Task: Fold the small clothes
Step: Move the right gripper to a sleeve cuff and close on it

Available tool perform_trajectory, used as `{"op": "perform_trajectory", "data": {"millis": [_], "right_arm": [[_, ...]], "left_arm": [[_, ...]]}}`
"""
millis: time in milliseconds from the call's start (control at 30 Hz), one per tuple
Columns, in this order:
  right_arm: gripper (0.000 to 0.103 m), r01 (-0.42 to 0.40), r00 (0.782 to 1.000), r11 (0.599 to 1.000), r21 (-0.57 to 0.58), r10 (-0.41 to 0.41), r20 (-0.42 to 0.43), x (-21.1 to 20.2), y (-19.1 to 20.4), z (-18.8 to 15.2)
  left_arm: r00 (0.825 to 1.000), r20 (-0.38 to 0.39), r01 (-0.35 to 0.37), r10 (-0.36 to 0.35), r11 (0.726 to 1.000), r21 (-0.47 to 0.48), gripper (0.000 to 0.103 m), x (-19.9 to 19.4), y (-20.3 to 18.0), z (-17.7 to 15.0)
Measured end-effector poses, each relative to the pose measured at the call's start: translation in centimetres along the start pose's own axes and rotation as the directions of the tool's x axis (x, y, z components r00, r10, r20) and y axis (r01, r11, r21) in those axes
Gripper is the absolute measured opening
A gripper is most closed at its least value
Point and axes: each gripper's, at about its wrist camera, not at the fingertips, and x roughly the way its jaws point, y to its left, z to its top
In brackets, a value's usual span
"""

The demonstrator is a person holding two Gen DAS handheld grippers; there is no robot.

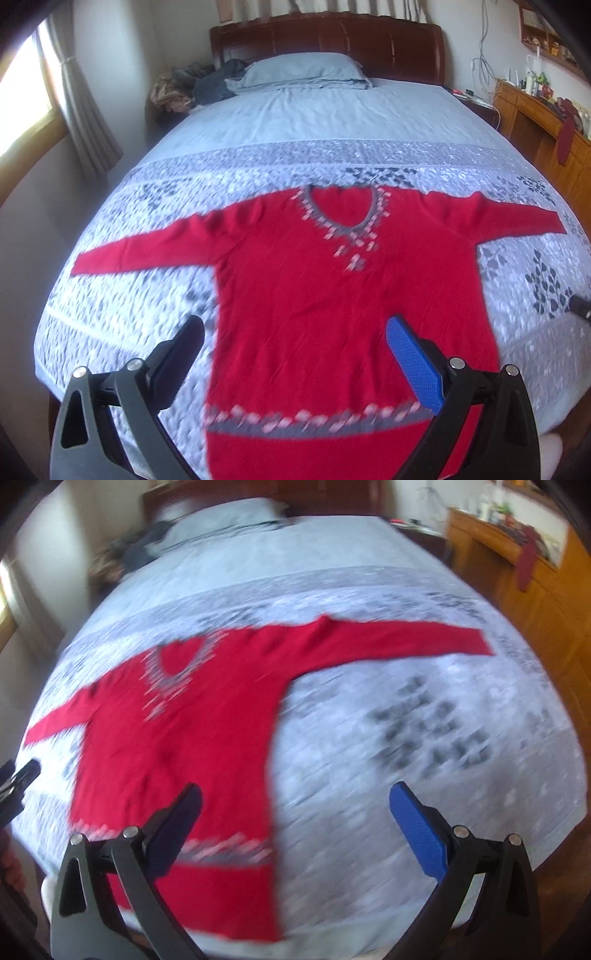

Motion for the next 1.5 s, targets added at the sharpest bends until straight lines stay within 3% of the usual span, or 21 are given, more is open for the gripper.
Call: {"op": "perform_trajectory", "data": {"millis": [267,433,633,700,767,900,967,1000,1067,1200,1333,1500], "right_arm": [[0.1,0.172,0.984,0.968,0.181,-0.159,-0.081,8.2,-20.3,12.0],[0.1,0.19,0.972,0.938,0.291,-0.136,-0.194,14.9,-31.1,16.0],[0.1,0.106,0.979,0.9,0.423,-0.019,-0.204,20.0,-37.4,17.8],[0.099,0.095,0.978,0.89,0.446,-0.001,-0.207,21.3,-38.1,18.2],[0.08,0.091,0.977,0.884,0.459,0.011,-0.214,22.2,-38.5,18.4],[0.057,0.117,0.973,0.886,0.449,-0.012,-0.229,23.3,-38.6,18.6],[0.017,0.117,0.975,0.891,0.439,-0.02,-0.22,23.0,-38.5,18.8],[0.012,0.098,0.978,0.889,0.448,-0.003,-0.207,22.7,-38.5,18.8],[0.009,0.037,0.987,0.884,0.466,0.041,-0.156,21.7,-38.3,19.0],[0.009,0.026,0.998,0.925,0.378,-0.002,-0.062,18.5,-34.9,20.2],[0.009,0.045,0.999,0.972,0.233,-0.042,-0.02,16.0,-29.0,21.4],[0.009,0.032,0.998,0.999,0.038,-0.03,-0.053,15.9,-17.9,21.2]], "left_arm": [[0.998,-0.001,0.06,-0.06,0.998,-0.036,0.099,7.1,-9.3,7.9],[0.997,-0.019,0.075,-0.076,0.995,-0.059,0.099,11.2,-14.0,11.1],[0.995,-0.053,0.082,-0.086,0.994,-0.071,0.099,15.7,-17.4,11.9],[0.995,-0.066,0.069,-0.073,0.996,-0.058,0.099,16.7,-17.8,11.8],[0.995,-0.086,0.05,-0.054,0.998,-0.047,0.099,18.0,-18.0,11.8],[0.995,-0.098,0.017,-0.021,0.999,-0.045,0.099,19.3,-17.0,11.4],[0.995,-0.1,-0.001,-0.003,0.999,-0.045,0.099,19.5,-16.1,11.2],[0.995,-0.1,-0.006,0.001,0.999,-0.046,0.099,19.6,-15.7,11.1],[0.995,-0.102,-0.022,0.018,0.999,-0.046,0.099,19.6,-14.2,10.8],[0.993,-0.103,-0.066,0.061,0.997,-0.046,0.099,19.3,-10.9,9.8],[0.989,-0.12,-0.096,0.086,0.992,-0.081,0.099,19.1,-7.2,9.1],[0.983,-0.15,-0.126,0.106,0.984,-0.127,0.099,19.6,-2.6,8.8]]}}
